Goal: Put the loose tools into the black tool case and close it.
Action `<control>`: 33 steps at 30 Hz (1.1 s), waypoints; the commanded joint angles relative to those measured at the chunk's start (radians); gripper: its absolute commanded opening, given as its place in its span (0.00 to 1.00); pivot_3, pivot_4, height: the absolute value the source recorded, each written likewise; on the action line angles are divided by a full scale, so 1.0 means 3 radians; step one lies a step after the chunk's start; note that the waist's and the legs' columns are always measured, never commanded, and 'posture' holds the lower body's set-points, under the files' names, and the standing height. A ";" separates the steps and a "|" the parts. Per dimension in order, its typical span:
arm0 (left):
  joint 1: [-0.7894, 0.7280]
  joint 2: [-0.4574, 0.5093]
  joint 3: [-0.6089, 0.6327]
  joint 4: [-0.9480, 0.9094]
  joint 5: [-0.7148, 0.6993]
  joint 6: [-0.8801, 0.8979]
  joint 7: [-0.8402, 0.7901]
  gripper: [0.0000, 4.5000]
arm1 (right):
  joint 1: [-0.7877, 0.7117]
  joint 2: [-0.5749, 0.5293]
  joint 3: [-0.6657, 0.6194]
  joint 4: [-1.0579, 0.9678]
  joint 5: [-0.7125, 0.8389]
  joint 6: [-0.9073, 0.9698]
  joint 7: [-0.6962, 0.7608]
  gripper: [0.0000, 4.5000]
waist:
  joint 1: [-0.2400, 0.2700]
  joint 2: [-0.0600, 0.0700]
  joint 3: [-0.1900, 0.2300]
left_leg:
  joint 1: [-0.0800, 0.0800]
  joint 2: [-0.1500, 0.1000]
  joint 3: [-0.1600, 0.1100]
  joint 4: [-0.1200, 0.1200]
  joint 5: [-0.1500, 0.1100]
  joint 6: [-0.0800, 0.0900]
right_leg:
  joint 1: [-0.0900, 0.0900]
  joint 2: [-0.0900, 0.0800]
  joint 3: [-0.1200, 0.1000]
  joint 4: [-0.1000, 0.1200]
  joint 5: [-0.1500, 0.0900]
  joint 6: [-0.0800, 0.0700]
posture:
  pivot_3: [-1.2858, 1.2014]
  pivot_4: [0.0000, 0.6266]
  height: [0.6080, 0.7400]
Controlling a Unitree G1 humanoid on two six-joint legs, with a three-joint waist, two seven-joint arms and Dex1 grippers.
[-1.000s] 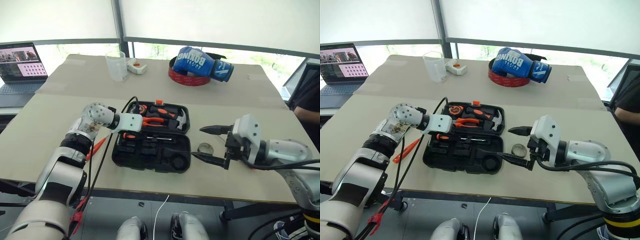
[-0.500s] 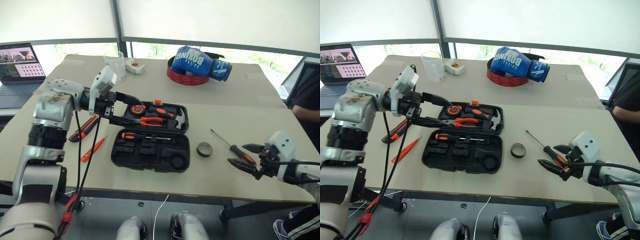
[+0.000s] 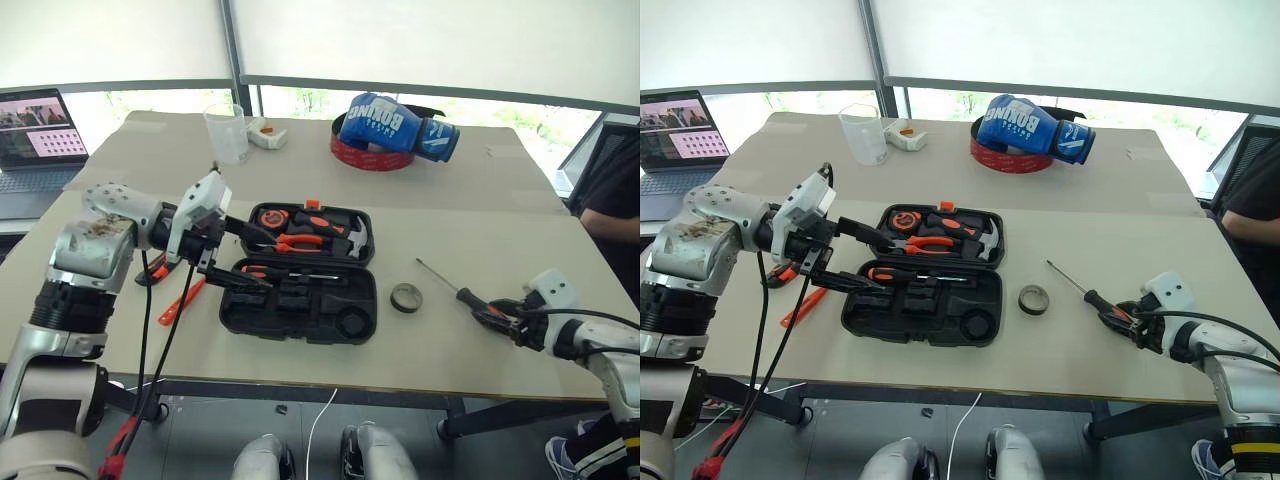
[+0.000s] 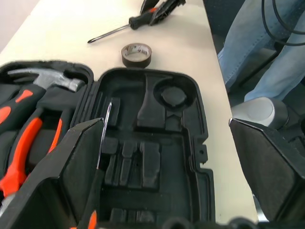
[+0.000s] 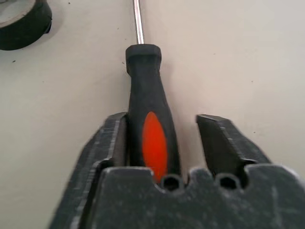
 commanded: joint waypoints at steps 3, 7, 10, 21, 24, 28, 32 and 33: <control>0.0146 0.0227 0.0092 -0.0238 -0.0008 -0.0008 -0.0027 1.00 | -0.0090 -0.0146 -0.0270 -0.0224 0.0176 -0.0027 0.0162 0.24 | -0.0003 0.0002 0.0000 | 0.0000 0.0000 0.0000 0.0000 0.0000 0.0000 | 0.0000 -0.0003 0.0001 0.0000 0.0000 0.0000 | 0.52 0.24 0.80; 0.0432 0.0496 0.0173 -0.0377 -0.0043 -0.0007 -0.0058 1.00 | -0.0469 -0.0220 0.0010 -0.0722 0.0393 0.0108 0.0516 0.24 | -0.0064 0.0012 0.0006 | 0.0003 0.0002 0.0000 0.0000 0.0000 0.0000 | -0.0003 -0.0003 0.0008 0.0003 0.0000 0.0000 | 0.52 0.24 0.80; 0.0649 0.0644 0.0265 -0.0481 -0.0070 0.0010 -0.0047 1.00 | -0.0844 -0.0150 0.0425 -0.0991 0.0395 0.0217 0.0687 0.24 | -0.0096 0.0013 0.0007 | 0.0009 0.0007 -0.0006 -0.0004 0.0003 -0.0007 | -0.0002 0.0001 0.0008 0.0004 0.0000 0.0000 | 0.52 0.24 0.80; 0.1172 0.0813 0.0607 -0.0972 -0.0243 0.0195 0.0265 1.00 | -0.2066 0.0524 0.1953 -0.0377 -0.0629 -0.0262 0.0966 0.24 | 0.0018 0.0015 0.0009 | -0.0019 -0.0001 -0.0008 -0.0009 0.0007 -0.0012 | -0.0020 0.0001 -0.0005 0.0000 -0.0007 -0.0012 | 0.52 0.24 0.80; 0.1255 0.0811 0.0667 -0.1072 -0.0275 0.0235 0.0373 1.00 | -0.2185 0.0636 0.2001 -0.0230 -0.0686 -0.0315 0.1008 0.24 | 0.0033 0.0015 0.0009 | -0.0034 -0.0001 -0.0008 0.0000 0.0006 -0.0010 | -0.0026 0.0002 -0.0010 0.0001 -0.0007 -0.0012 | 0.52 0.24 0.80; 0.1346 0.0834 0.0729 -0.1161 -0.0328 0.0282 0.0454 1.00 | -0.2262 0.0820 0.2049 -0.0174 -0.0747 -0.0244 0.0984 0.24 | 0.0007 0.0015 0.0009 | -0.0033 0.0001 -0.0008 0.0001 0.0005 -0.0010 | -0.0025 0.0001 -0.0009 0.0002 -0.0007 -0.0011 | 0.52 0.24 0.80; 0.1386 0.0866 0.0770 -0.1196 -0.0360 0.0300 0.0495 1.00 | -0.2264 0.0887 0.2052 -0.0074 -0.0846 -0.0195 0.0948 0.24 | -0.0013 0.0015 0.0009 | -0.0030 0.0003 -0.0008 0.0001 0.0006 -0.0011 | -0.0025 0.0002 -0.0007 0.0006 -0.0007 -0.0011 | 0.52 0.24 0.80; 0.1392 0.0873 0.0776 -0.1200 -0.0365 0.0300 0.0500 1.00 | -0.2260 0.0885 0.2056 -0.0058 -0.0869 -0.0197 0.0950 0.24 | -0.0013 0.0015 0.0009 | -0.0030 0.0003 -0.0008 0.0002 0.0006 -0.0010 | -0.0025 0.0002 -0.0007 0.0006 -0.0007 -0.0011 | 0.52 0.24 0.80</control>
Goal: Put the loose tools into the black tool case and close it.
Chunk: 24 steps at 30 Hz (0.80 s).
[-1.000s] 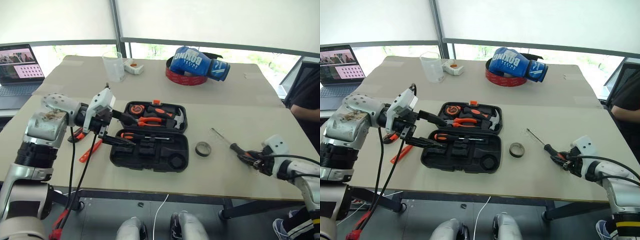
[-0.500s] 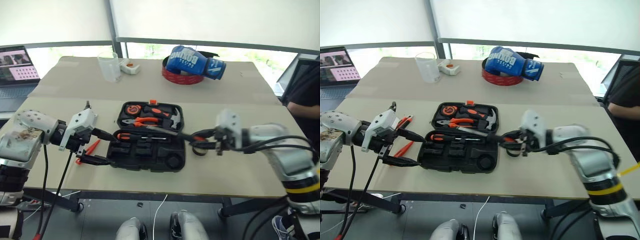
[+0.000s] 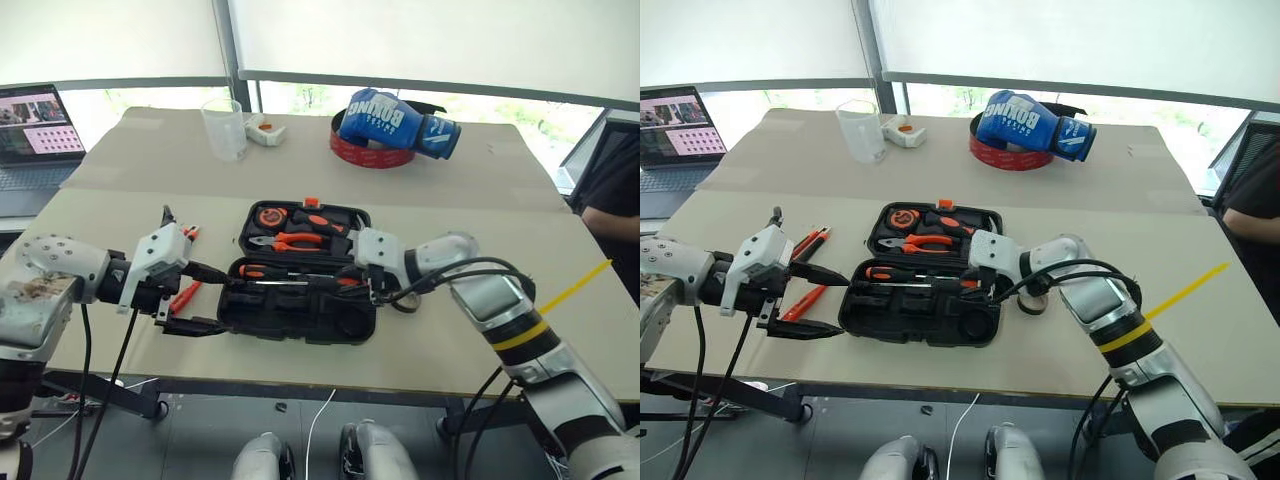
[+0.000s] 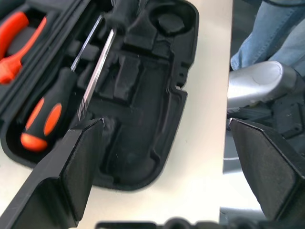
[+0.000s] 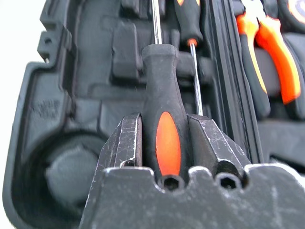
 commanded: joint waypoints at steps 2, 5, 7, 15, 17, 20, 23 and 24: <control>0.0009 0.0113 0.0127 -0.0078 -0.0060 -0.0003 0.0046 1.00 | -0.0045 -0.0022 -0.0031 0.0045 -0.0128 0.0057 -0.0018 0.24 | 0.0003 0.0000 0.0000 | 0.0000 0.0000 0.0000 0.0000 0.0000 0.0000 | 0.0000 0.0000 0.0000 0.0000 0.0000 0.0000 | 0.52 0.24 0.80; 0.0002 0.0130 0.0111 -0.0060 -0.0061 -0.0025 0.0054 1.00 | -0.0024 -0.0012 -0.0049 0.0036 -0.0153 0.0134 -0.0013 0.24 | 0.0003 0.0000 0.0000 | 0.0000 0.0000 0.0000 0.0000 0.0000 0.0000 | 0.0000 0.0000 0.0000 0.0000 0.0000 0.0000 | 0.52 0.24 0.80; -0.0012 0.0132 0.0097 -0.0049 -0.0062 -0.0031 0.0056 1.00 | -0.0007 0.0001 -0.0069 0.0011 -0.0143 0.0174 -0.0014 0.35 | 0.0001 0.0000 0.0000 | 0.0000 0.0000 0.0000 0.0000 0.0000 0.0000 | 0.0000 0.0000 0.0000 0.0000 0.0000 0.0000 | 0.52 0.24 0.80; -0.0134 0.0097 0.0008 0.0066 -0.0027 -0.0078 0.0038 1.00 | -0.0030 0.0210 -0.0297 -0.0214 0.0144 0.0574 -0.0088 0.81 | -0.0001 0.0001 0.0000 | 0.0000 0.0000 0.0000 0.0000 0.0000 0.0000 | 0.0000 0.0001 0.0000 0.0000 0.0000 0.0000 | 0.52 0.24 0.80; -0.0144 0.0084 -0.0010 0.0086 -0.0013 -0.0096 0.0042 1.00 | -0.0041 0.0256 -0.0301 -0.0192 0.0145 0.0603 -0.0135 0.71 | 0.0002 0.0001 0.0000 | 0.0000 -0.0001 0.0000 0.0000 0.0000 0.0000 | 0.0000 0.0001 0.0000 0.0000 0.0000 0.0000 | 0.52 0.24 0.80; -0.0156 0.0069 -0.0030 0.0102 -0.0006 -0.0117 0.0050 1.00 | -0.0034 0.0323 -0.0257 -0.0133 0.0099 0.0576 -0.0184 0.51 | 0.0001 0.0001 0.0000 | 0.0000 -0.0001 0.0000 0.0000 0.0000 0.0000 | 0.0000 0.0001 -0.0001 0.0000 0.0000 0.0000 | 0.52 0.24 0.80; -0.0162 0.0065 -0.0041 0.0111 -0.0005 -0.0135 0.0061 1.00 | -0.0032 0.0375 -0.0206 -0.0050 0.0041 0.0514 -0.0225 0.29 | 0.0000 0.0001 0.0000 | 0.0000 -0.0001 0.0000 0.0000 0.0000 -0.0001 | 0.0000 0.0001 -0.0001 0.0000 0.0000 0.0000 | 0.52 0.24 0.80; -0.0162 0.0064 -0.0043 0.0113 -0.0006 -0.0138 0.0066 1.00 | -0.0035 0.0390 -0.0190 -0.0018 0.0017 0.0490 -0.0235 0.21 | 0.0001 0.0001 0.0000 | 0.0000 -0.0001 0.0000 0.0000 0.0000 -0.0001 | 0.0000 0.0001 -0.0001 0.0000 0.0000 -0.0001 | 0.52 0.24 0.80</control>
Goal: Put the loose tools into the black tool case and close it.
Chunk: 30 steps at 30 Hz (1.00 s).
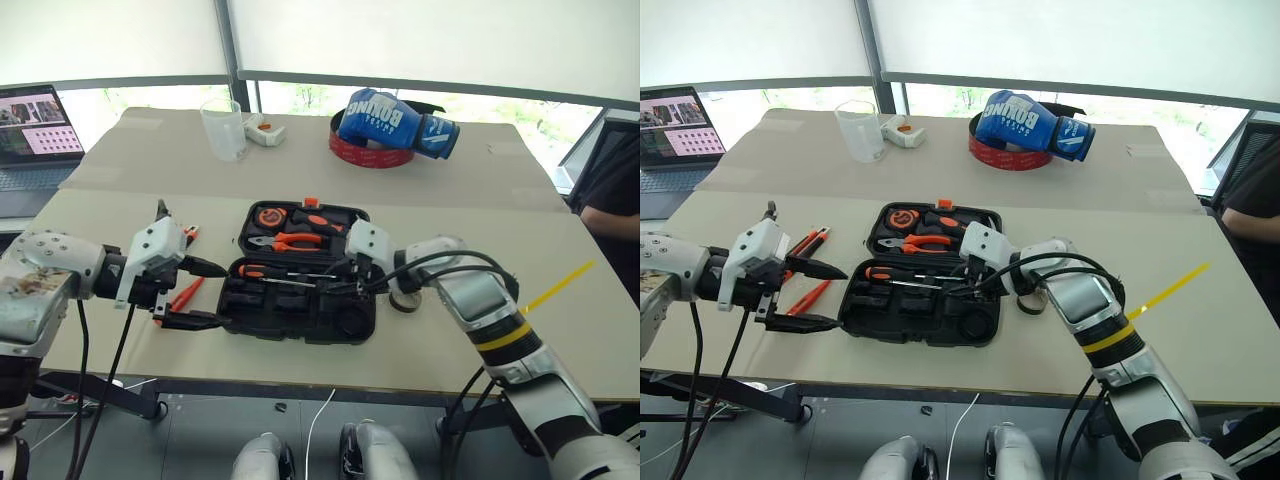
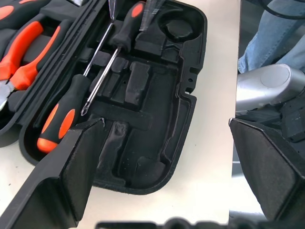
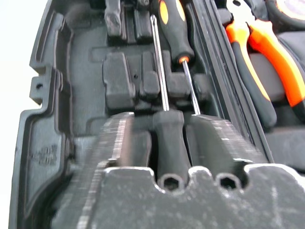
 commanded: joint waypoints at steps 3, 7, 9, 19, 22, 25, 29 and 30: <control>-0.0061 0.0013 0.0027 0.0004 0.0015 -0.0064 0.0029 1.00 | -0.0063 0.0069 0.0061 0.0151 -0.0111 -0.0174 -0.0080 0.01 | -0.0003 0.0000 0.0000 | 0.0000 0.0000 0.0000 0.0000 0.0000 0.0000 | 0.0000 0.0000 0.0000 0.0000 0.0000 0.0000 | 0.52 0.24 0.80; -0.0042 0.0020 0.0034 0.0005 0.0014 -0.0055 0.0053 1.00 | -0.0062 0.0054 0.0286 0.0350 -0.0352 -0.0351 -0.0065 0.01 | -0.0014 0.0000 0.0000 | 0.0001 0.0000 0.0000 0.0000 0.0000 0.0000 | 0.0000 0.0000 0.0001 0.0001 0.0000 0.0000 | 0.52 0.24 0.80; -0.0026 0.0023 0.0042 0.0004 0.0012 -0.0053 0.0063 1.00 | -0.0055 0.0024 0.0391 0.0421 -0.0476 -0.0461 -0.0057 0.01 | -0.0020 0.0001 0.0000 | 0.0008 0.0000 0.0001 0.0000 0.0000 0.0000 | 0.0005 0.0001 0.0002 0.0002 0.0000 0.0000 | 0.52 0.24 0.80; 0.1237 0.0019 0.1275 -0.0117 0.0013 0.0333 0.0758 1.00 | 0.0037 0.0185 -0.0372 -0.0320 0.0304 0.0001 -0.0054 0.01 | -0.0072 0.0003 -0.0001 | 0.0018 0.0005 -0.0001 -0.0005 0.0001 -0.0003 | 0.0011 -0.0002 0.0006 0.0003 -0.0002 -0.0002 | 0.52 0.24 0.80; 0.1714 -0.0139 0.1775 -0.0186 0.0053 0.0404 0.1005 1.00 | 0.0140 0.0081 -0.0716 -0.0785 0.0721 0.0322 -0.0019 0.13 | -0.0071 0.0004 0.0000 | 0.0001 0.0005 -0.0001 -0.0005 0.0001 -0.0003 | -0.0007 -0.0004 0.0005 0.0002 -0.0001 -0.0004 | 0.52 0.24 0.80; 0.2138 -0.0380 0.2061 -0.0270 0.0114 0.0349 0.1208 1.00 | 0.0441 -0.0223 -0.0789 -0.1330 0.0972 0.0357 0.0207 0.31 | -0.0035 0.0002 -0.0002 | 0.0002 0.0003 -0.0003 -0.0015 0.0000 -0.0004 | -0.0007 -0.0008 0.0005 -0.0005 0.0001 -0.0007 | 0.52 0.24 0.80; 0.2366 -0.0520 0.2148 -0.0437 0.0036 0.0418 0.1306 1.00 | 0.0612 -0.0450 -0.0913 -0.1714 0.1242 0.0514 0.0194 0.66 | 0.0011 0.0002 -0.0001 | 0.0017 -0.0001 -0.0004 -0.0037 -0.0013 -0.0026 | 0.0007 -0.0014 0.0004 -0.0019 -0.0001 -0.0004 | 0.52 0.24 0.80; 0.2354 -0.0526 0.2122 -0.0447 0.0025 0.0432 0.1332 1.00 | 0.0622 -0.0497 -0.0946 -0.1756 0.1291 0.0539 0.0184 0.72 | 0.0021 0.0001 -0.0001 | 0.0017 -0.0001 -0.0003 -0.0038 -0.0016 -0.0032 | 0.0006 -0.0015 0.0003 -0.0019 -0.0001 -0.0004 | 0.52 0.24 0.80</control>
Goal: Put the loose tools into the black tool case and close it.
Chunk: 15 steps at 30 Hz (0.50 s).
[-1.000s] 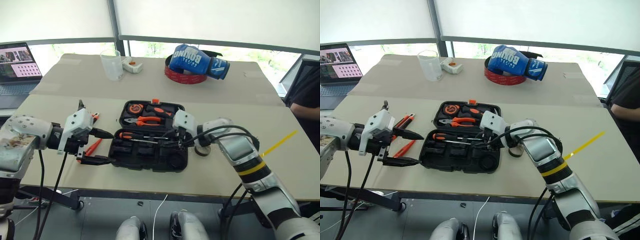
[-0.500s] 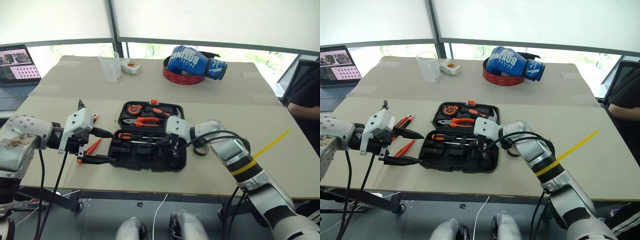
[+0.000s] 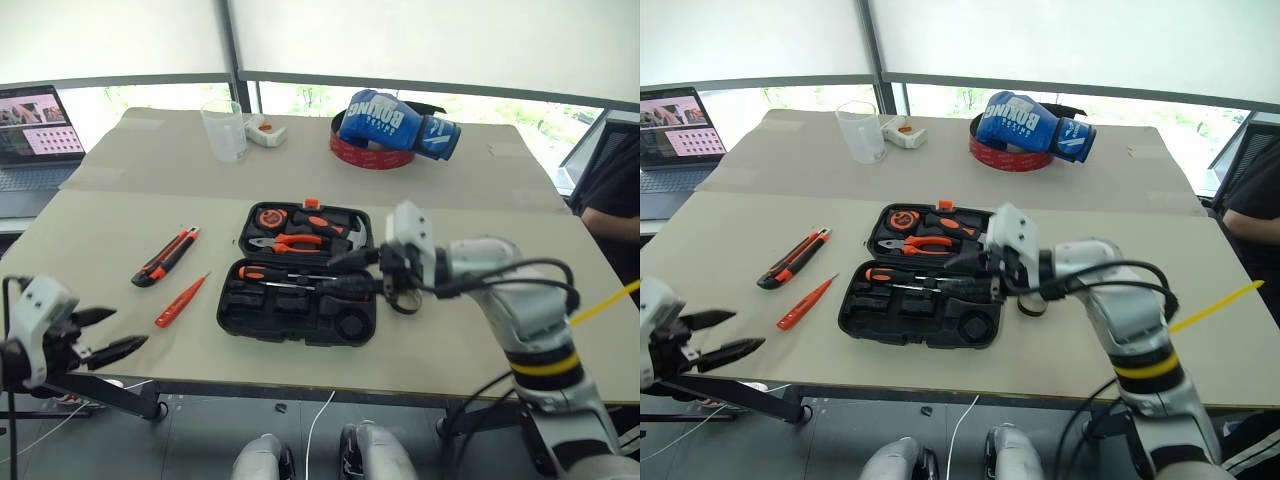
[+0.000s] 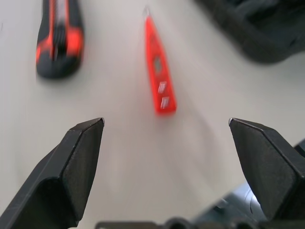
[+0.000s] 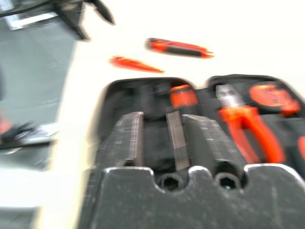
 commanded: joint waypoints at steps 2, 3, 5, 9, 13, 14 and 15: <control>-0.0085 0.0027 0.0033 -0.0191 -0.0099 0.0059 0.0118 1.00 | -0.0034 -0.0187 -0.0225 -0.0351 0.0306 0.0119 -0.0038 0.89 | 0.0023 0.0000 0.0000 | 0.0002 0.0000 -0.0002 0.0000 -0.0001 -0.0003 | 0.0001 -0.0002 -0.0004 0.0003 0.0000 0.0000 | 0.52 0.24 0.80; -0.0202 0.0041 -0.0067 -0.0150 -0.0103 0.0090 0.0162 1.00 | -0.0028 -0.0219 -0.0242 -0.0377 0.0331 0.0131 -0.0061 0.96 | 0.0031 0.0000 0.0000 | 0.0005 0.0000 -0.0002 -0.0001 -0.0001 -0.0005 | 0.0003 -0.0003 -0.0004 0.0005 0.0001 0.0000 | 0.52 0.24 0.80; -0.0414 0.0056 -0.0242 -0.0061 -0.0106 0.0142 0.0243 1.00 | -0.0022 -0.0261 -0.0254 -0.0411 0.0363 0.0134 -0.0118 0.99 | 0.0045 0.0000 0.0000 | 0.0011 0.0000 -0.0003 -0.0004 -0.0001 -0.0007 | 0.0008 -0.0005 -0.0004 0.0005 0.0001 0.0000 | 0.52 0.24 0.80; -0.0998 0.0063 -0.0800 0.0315 0.0076 0.0197 0.0421 1.00 | 0.0007 -0.0274 -0.0248 -0.0451 0.0281 0.0095 -0.0326 0.99 | 0.0055 0.0000 0.0000 | 0.0013 -0.0002 -0.0005 -0.0008 0.0000 -0.0008 | 0.0011 -0.0001 -0.0004 0.0006 0.0001 -0.0001 | 0.52 0.24 0.80; -0.1392 0.0039 -0.1207 0.0697 0.0247 0.0168 0.0515 1.00 | 0.0051 -0.0316 -0.0295 -0.0555 0.0367 0.0145 -0.0422 0.99 | 0.0028 -0.0001 0.0000 | 0.0012 -0.0002 -0.0003 -0.0007 0.0015 0.0017 | 0.0011 0.0006 -0.0004 0.0005 0.0004 -0.0007 | 0.52 0.24 0.80; -0.1490 0.0021 -0.1301 0.0826 0.0298 0.0144 0.0536 1.00 | 0.0077 -0.0338 -0.0322 -0.0599 0.0398 0.0160 -0.0440 0.99 | 0.0025 -0.0001 0.0000 | 0.0012 -0.0002 -0.0002 -0.0008 0.0016 0.0019 | 0.0010 0.0007 -0.0004 0.0003 0.0004 -0.0007 | 0.52 0.24 0.80; -0.1560 0.0009 -0.1369 0.0921 0.0332 0.0125 0.0548 1.00 | 0.0095 -0.0354 -0.0341 -0.0628 0.0420 0.0169 -0.0454 0.99 | 0.0025 -0.0001 0.0000 | 0.0012 -0.0002 -0.0002 -0.0008 0.0016 0.0019 | 0.0010 0.0007 -0.0004 0.0004 0.0004 -0.0007 | 0.52 0.24 0.80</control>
